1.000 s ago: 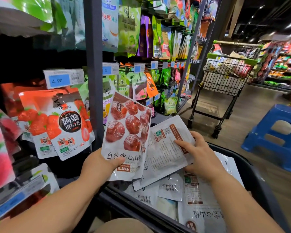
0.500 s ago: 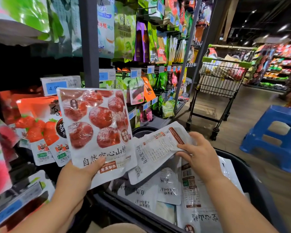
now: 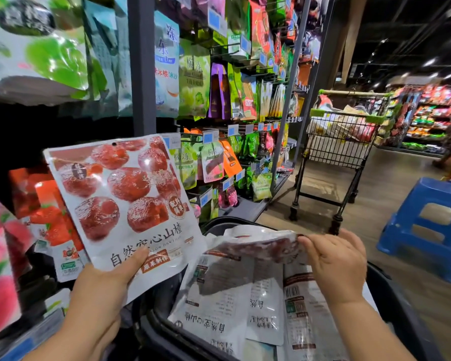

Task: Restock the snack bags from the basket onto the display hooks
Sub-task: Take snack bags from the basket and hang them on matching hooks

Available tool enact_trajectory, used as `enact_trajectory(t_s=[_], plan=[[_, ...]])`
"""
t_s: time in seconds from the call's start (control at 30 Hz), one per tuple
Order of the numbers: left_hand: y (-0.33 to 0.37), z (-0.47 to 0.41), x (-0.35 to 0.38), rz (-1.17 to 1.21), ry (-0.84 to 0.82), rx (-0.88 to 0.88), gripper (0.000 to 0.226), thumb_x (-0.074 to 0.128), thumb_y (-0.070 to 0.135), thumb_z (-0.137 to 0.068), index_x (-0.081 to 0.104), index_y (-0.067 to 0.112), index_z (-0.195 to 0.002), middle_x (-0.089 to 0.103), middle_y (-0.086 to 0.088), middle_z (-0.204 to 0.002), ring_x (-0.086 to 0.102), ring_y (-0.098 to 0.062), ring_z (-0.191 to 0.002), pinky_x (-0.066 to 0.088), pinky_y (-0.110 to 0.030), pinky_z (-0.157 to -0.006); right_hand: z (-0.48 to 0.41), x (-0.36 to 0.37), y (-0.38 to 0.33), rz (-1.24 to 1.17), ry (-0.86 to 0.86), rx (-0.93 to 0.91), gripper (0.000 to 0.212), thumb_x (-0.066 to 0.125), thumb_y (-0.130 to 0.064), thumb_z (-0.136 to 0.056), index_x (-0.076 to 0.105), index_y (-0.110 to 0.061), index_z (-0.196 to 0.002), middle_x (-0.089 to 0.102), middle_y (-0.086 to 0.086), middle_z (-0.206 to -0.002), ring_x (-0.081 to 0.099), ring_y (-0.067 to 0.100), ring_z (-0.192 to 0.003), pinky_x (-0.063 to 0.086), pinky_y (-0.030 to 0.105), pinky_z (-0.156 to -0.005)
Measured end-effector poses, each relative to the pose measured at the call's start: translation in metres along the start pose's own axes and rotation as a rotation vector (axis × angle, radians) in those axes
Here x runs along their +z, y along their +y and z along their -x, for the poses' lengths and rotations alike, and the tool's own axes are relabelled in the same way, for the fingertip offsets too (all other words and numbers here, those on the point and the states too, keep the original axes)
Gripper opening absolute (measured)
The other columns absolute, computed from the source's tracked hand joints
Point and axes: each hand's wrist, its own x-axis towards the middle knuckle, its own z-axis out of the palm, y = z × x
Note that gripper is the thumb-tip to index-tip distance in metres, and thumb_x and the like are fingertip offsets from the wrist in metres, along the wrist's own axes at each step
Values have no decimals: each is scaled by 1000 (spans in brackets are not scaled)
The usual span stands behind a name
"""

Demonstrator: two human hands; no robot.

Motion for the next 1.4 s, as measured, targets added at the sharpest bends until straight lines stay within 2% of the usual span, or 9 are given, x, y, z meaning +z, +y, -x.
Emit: enact_trajectory(t_s=[0.2, 0.33, 0.43, 0.57, 0.67, 0.8, 0.97, 1.13, 1.4], plan=[[8, -1, 4, 57, -12, 50, 25, 72, 5, -84, 72, 19, -104, 76, 2, -102, 69, -21, -98, 45, -41, -102, -5, -15, -3, -119, -7, 186, 48, 43, -48, -96, 80, -19, -82, 68, -1, -59, 63, 24, -52, 43, 26, -48], [11, 0, 3, 16, -27, 81, 29, 81, 16, -76, 74, 27, -102, 75, 7, -107, 69, -22, -103, 43, -45, -105, -8, -24, -9, -240, -47, 329, 44, 48, -48, -92, 81, -19, -90, 71, -4, -66, 62, 20, -58, 41, 22, -50], [9, 3, 2, -60, 0, 65, 32, 89, 24, -67, 77, 31, -96, 76, 6, -103, 70, -26, -101, 45, -48, -104, -11, -29, -13, -501, -81, 606, 25, 62, -39, -93, 77, -21, -100, 67, -11, -72, 64, 21, -73, 43, 25, -54], [3, 11, 4, -93, 23, 25, 30, 82, 11, -77, 73, 3, -104, 74, -15, -90, 66, -45, -95, 47, -50, -101, -19, -40, -24, -852, -175, 918, 24, 61, -32, -96, 74, -13, -88, 66, 0, -64, 60, 25, -63, 46, 35, -50], [2, 19, 9, -109, -44, -23, 23, 81, 9, -77, 74, 20, -97, 78, 5, -91, 72, -25, -93, 52, -40, -91, -26, -49, -39, -1014, -256, 1063, 33, 56, -40, -99, 68, -13, -84, 66, 12, -73, 60, 28, -67, 44, 36, -58], [12, 27, 13, -95, -107, -27, 30, 82, 12, -78, 73, 20, -105, 77, 8, -93, 72, -17, -91, 52, -29, -76, -37, -45, -61, -1188, -340, 1143, 35, 54, -43, -99, 71, -12, -98, 75, 12, -88, 70, 34, -86, 56, 44, -78], [34, 34, 8, -79, -111, -2, 25, 81, 12, -78, 72, 21, -100, 77, 12, -86, 73, -6, -78, 51, -16, -64, -43, -41, -90, -1324, -436, 1136, 54, 58, -64, -88, 71, -17, -109, 73, 18, -108, 70, 41, -98, 49, 66, -93], [56, 41, -10, -25, -85, 5, 35, 80, 8, -78, 72, 17, -111, 77, 2, -101, 72, -22, -97, 54, -41, -94, -59, -50, -126, -1368, -466, 1147, 45, 57, -54, -92, 75, -14, -105, 75, 14, -103, 71, 39, -96, 50, 65, -93], [96, 54, -56, -8, 21, 86, 30, 82, 4, -74, 74, 13, -102, 77, -4, -98, 73, -27, -94, 53, -48, -96, -92, -71, -177, -1442, -602, 894, 39, 47, -41, -103, 74, -13, -98, 76, 12, -94, 71, 33, -88, 57, 42, -79]])
